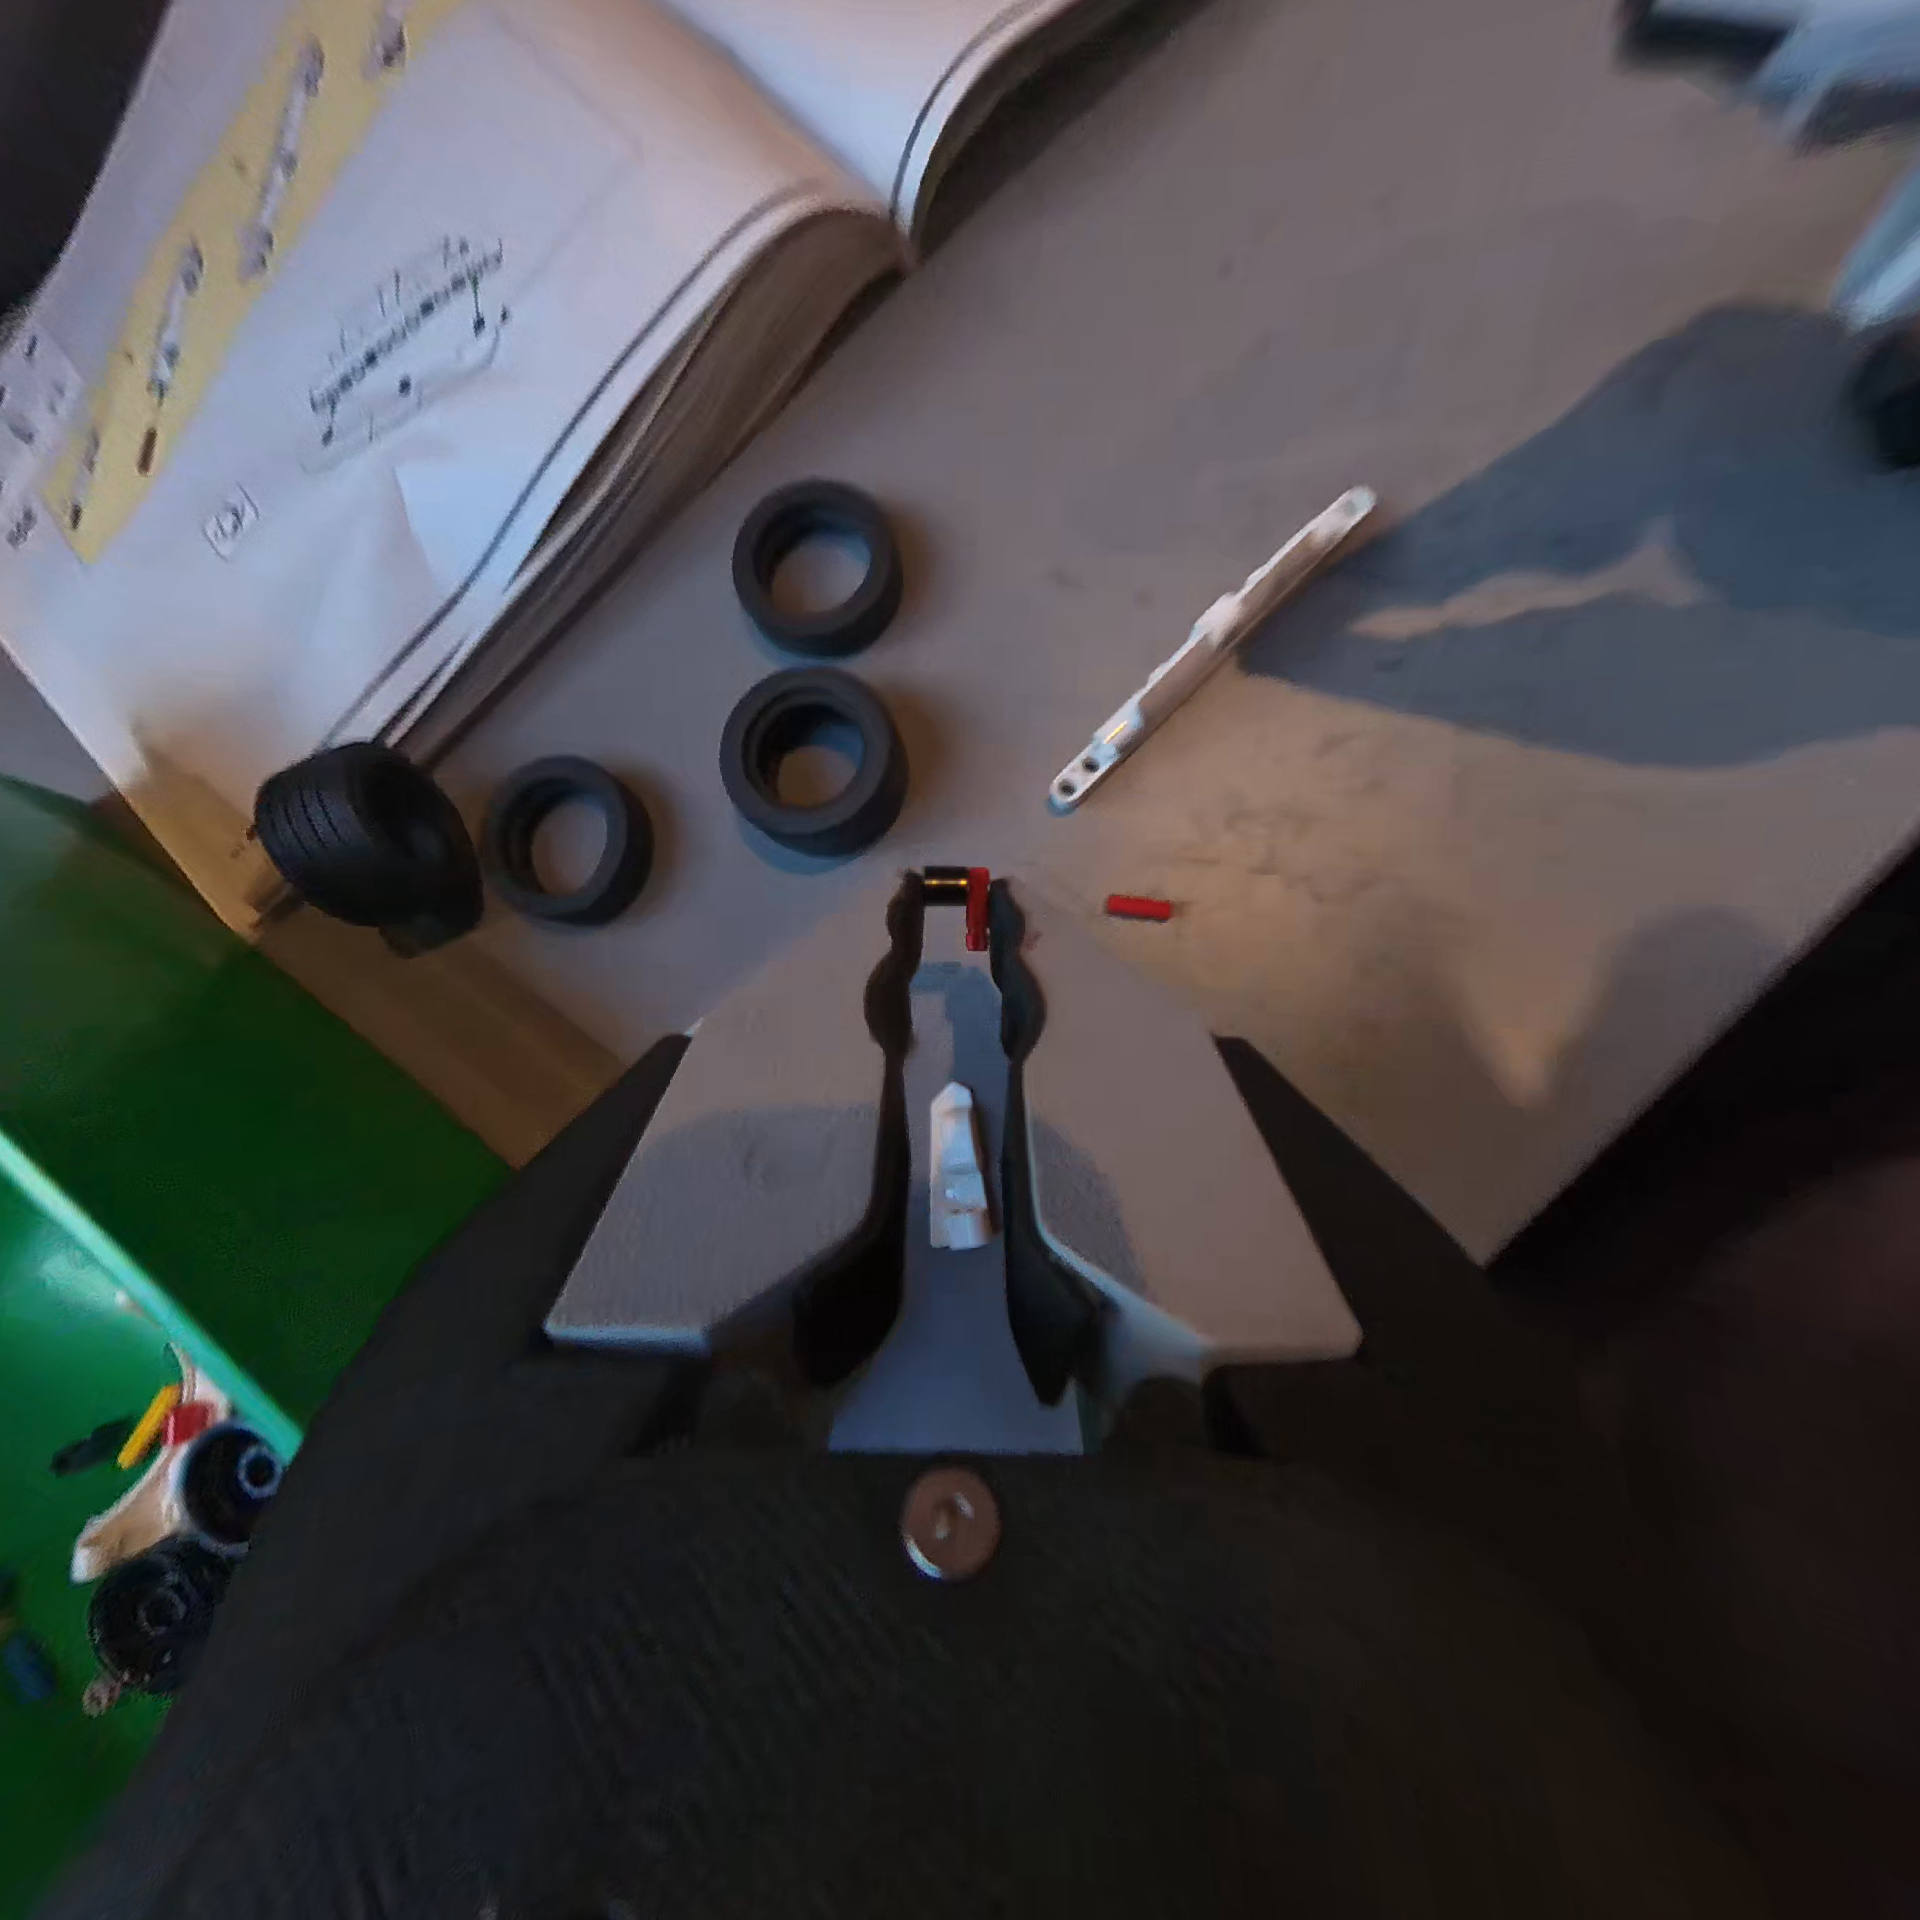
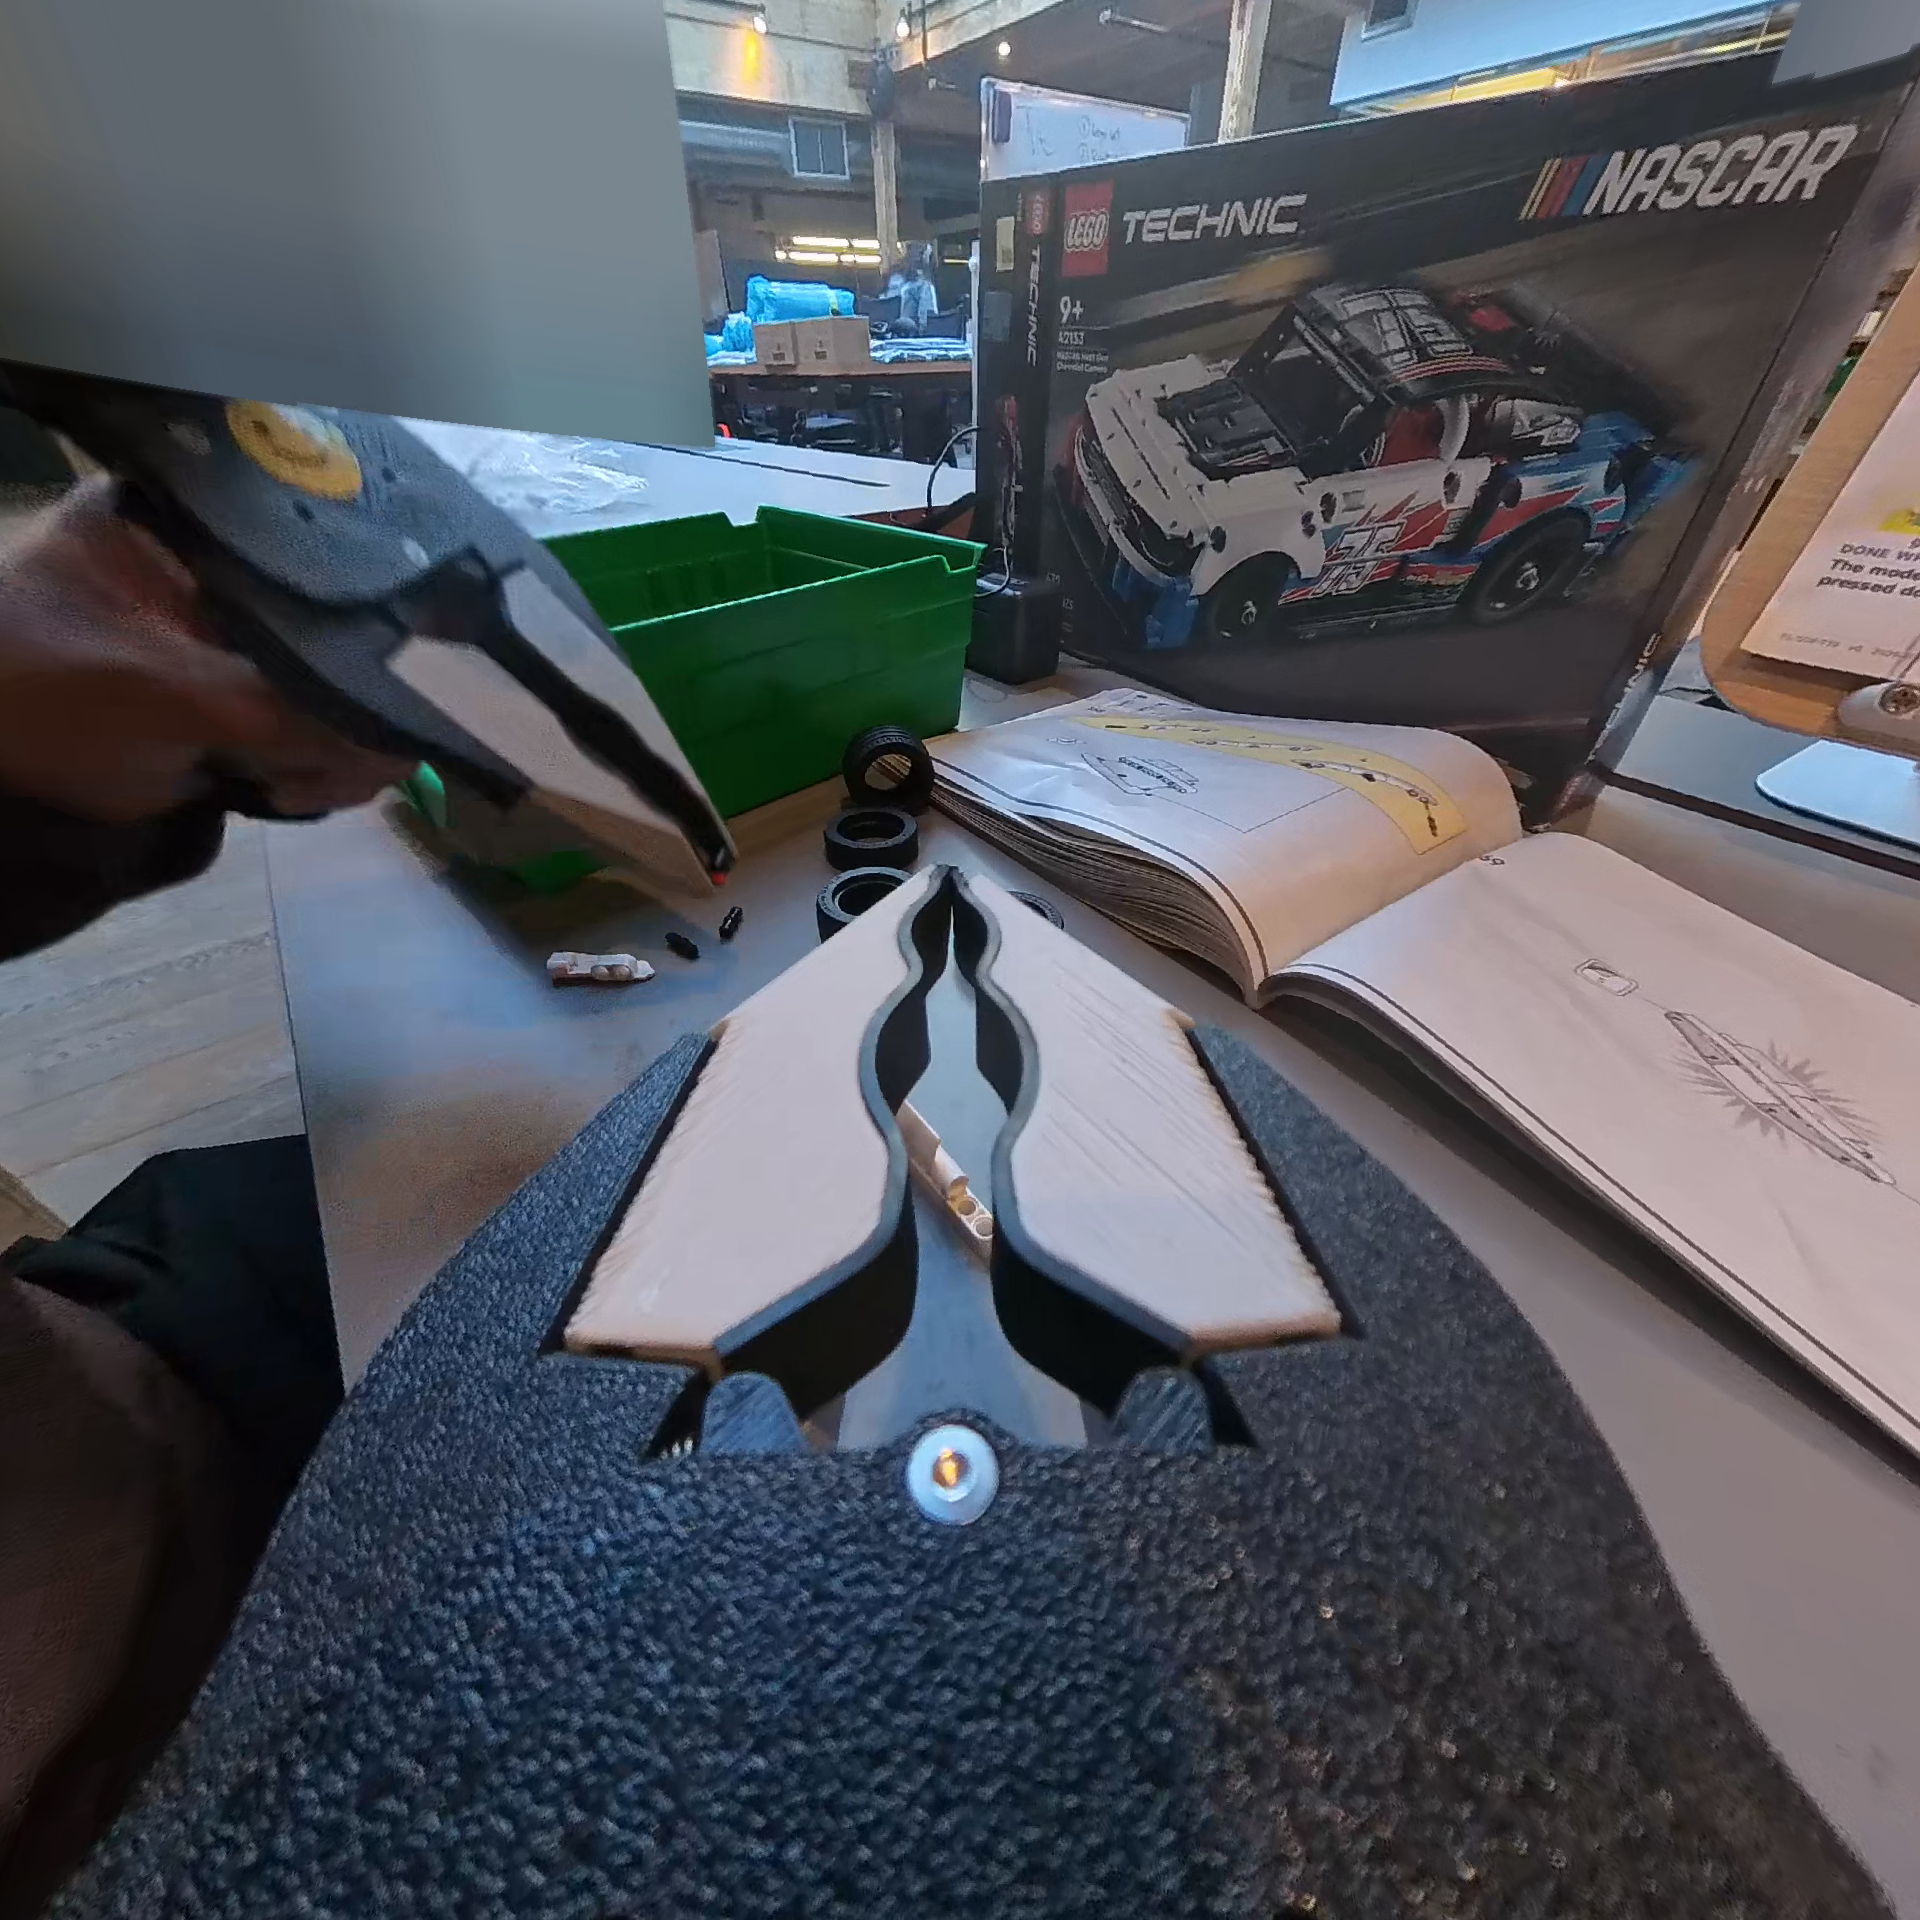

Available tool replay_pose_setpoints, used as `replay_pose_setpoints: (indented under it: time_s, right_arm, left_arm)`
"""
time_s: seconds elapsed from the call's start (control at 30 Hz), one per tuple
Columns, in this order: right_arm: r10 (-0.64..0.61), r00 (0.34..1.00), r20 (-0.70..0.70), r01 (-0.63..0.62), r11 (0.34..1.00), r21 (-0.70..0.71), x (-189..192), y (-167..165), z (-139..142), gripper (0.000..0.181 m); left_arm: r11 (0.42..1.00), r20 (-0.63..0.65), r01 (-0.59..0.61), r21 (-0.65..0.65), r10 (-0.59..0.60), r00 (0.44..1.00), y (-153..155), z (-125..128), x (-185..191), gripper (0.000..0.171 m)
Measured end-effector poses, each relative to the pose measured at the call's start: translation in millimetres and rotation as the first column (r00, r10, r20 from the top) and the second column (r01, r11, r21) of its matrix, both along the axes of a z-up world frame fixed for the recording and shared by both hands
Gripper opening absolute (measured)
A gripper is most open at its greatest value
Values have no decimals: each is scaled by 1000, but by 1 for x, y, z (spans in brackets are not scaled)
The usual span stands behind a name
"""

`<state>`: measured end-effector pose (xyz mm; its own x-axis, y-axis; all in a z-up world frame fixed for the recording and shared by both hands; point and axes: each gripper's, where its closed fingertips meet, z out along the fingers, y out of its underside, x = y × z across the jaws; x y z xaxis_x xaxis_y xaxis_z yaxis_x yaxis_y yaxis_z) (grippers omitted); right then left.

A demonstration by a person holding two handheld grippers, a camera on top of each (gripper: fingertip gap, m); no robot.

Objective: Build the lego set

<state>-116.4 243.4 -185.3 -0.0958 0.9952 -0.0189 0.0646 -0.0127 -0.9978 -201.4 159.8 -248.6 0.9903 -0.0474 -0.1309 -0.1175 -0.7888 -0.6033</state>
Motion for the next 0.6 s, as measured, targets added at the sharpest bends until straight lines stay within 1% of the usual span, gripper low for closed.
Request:
replay_pose_setpoints:
  time_s: [0.03, 0.1, 0.2, 0.3, 0.47, 0.53, 0.6]
  right_arm:
    - [0, 1000, 1, 0, 1000, -2, 0, 0, 0, 0]
    - [-2, 1000, 1, 2, 1000, -2, 0, 1, -1, 0]
    - [-6, 1000, 6, 6, 1000, 3, -2, 1, -2, 0]
    - [-7, 1000, 20, 7, 1000, 4, -4, 1, -7, 0]
    - [-14, 1000, 21, 14, 1000, 16, -4, 1, -7, 0]
    - [-17, 1000, 21, 17, 1000, 20, -4, 1, -8, 0]
    - [-22, 1000, 22, 21, 999, 26, -5, 1, -8, 0]
  left_arm:
    - [1000, -10, -15, -22, 15, 1000, -2, -10, -1, 9]
    - [999, 27, -18, -38, 19, 999, -5, -20, 5, 9]
    - [999, -1, -31, -30, 31, 1000, -8, -24, 2, 9]
    - [999, 45, -24, -40, 26, 999, -8, -32, 7, 11]
    - [995, 36, -21, -95, 24, 999, -13, -48, 6, 17]
    - [997, 64, -10, -76, 15, 998, -11, -48, 11, 18]
    - [998, 56, -14, -60, 17, 998, -11, -46, 11, 19]
